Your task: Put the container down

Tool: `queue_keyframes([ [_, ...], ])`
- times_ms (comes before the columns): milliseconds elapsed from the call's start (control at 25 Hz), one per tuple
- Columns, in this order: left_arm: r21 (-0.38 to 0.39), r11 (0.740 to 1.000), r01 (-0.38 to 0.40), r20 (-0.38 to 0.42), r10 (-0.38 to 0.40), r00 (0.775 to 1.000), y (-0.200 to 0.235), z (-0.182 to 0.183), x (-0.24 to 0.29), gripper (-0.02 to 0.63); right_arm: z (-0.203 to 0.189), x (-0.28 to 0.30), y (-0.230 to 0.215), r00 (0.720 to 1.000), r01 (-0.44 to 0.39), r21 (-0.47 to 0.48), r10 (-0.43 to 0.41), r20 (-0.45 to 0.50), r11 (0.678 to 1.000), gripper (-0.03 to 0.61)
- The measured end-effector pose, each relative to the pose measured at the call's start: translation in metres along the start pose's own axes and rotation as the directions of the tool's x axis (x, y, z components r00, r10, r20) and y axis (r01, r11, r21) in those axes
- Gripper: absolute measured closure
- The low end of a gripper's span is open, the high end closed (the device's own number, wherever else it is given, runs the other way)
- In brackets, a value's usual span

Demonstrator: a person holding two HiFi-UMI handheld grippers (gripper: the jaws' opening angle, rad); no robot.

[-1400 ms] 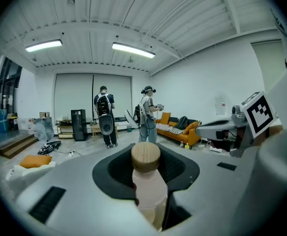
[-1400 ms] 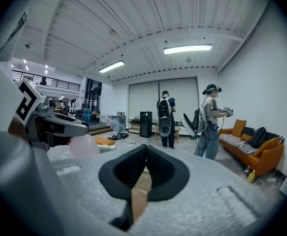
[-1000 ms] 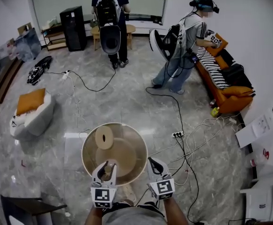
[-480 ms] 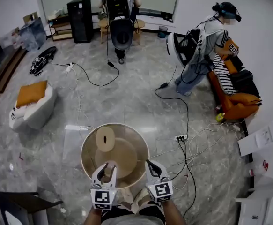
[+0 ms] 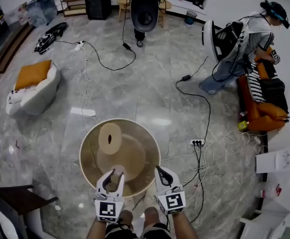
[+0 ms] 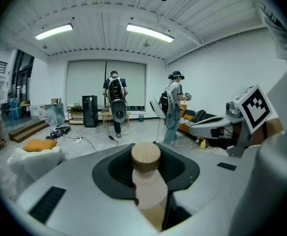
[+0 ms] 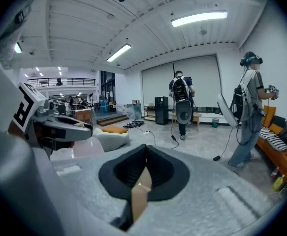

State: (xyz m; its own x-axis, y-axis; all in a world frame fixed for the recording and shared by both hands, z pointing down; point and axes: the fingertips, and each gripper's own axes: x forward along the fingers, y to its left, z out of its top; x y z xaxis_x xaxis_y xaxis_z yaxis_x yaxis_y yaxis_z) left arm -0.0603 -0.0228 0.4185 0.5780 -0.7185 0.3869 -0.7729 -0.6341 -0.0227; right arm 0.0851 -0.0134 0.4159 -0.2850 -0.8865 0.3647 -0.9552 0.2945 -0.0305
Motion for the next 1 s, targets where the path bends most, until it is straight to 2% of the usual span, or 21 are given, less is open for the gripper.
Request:
queue_keyframes([
  [240,-0.025,0.999,-0.048,-0.027,0.047,0.999,0.009,-0.038,0.046,0.482,-0.040,0.052,-0.013,0.996,-0.083,-0.004,0.083,-0.015,0.997,0.578],
  [640,-0.062,0.994,-0.088,-0.083,0.082,0.993,0.017,-0.122,0.114,0.482,-0.128,0.115,-0.031,0.984,-0.154,0.005,0.154,-0.093,0.988,0.578],
  [800,-0.133,0.986,-0.100,-0.114,0.085,0.990,0.023,-0.156,0.141,0.482,-0.159,0.145,-0.037,0.980,-0.164,0.007,0.164,-0.111,0.986,0.578],
  [960,-0.124,0.989,-0.085,-0.131,0.069,0.989,0.020,-0.192,0.164,0.482,-0.198,0.161,-0.049,0.978,-0.156,0.017,0.157,-0.140,0.988,0.578],
  [1000,-0.149,0.985,-0.091,-0.141,0.070,0.988,0.018,-0.198,0.170,0.482,-0.208,0.164,-0.053,0.977,-0.152,0.023,0.153,-0.147,0.988,0.578],
])
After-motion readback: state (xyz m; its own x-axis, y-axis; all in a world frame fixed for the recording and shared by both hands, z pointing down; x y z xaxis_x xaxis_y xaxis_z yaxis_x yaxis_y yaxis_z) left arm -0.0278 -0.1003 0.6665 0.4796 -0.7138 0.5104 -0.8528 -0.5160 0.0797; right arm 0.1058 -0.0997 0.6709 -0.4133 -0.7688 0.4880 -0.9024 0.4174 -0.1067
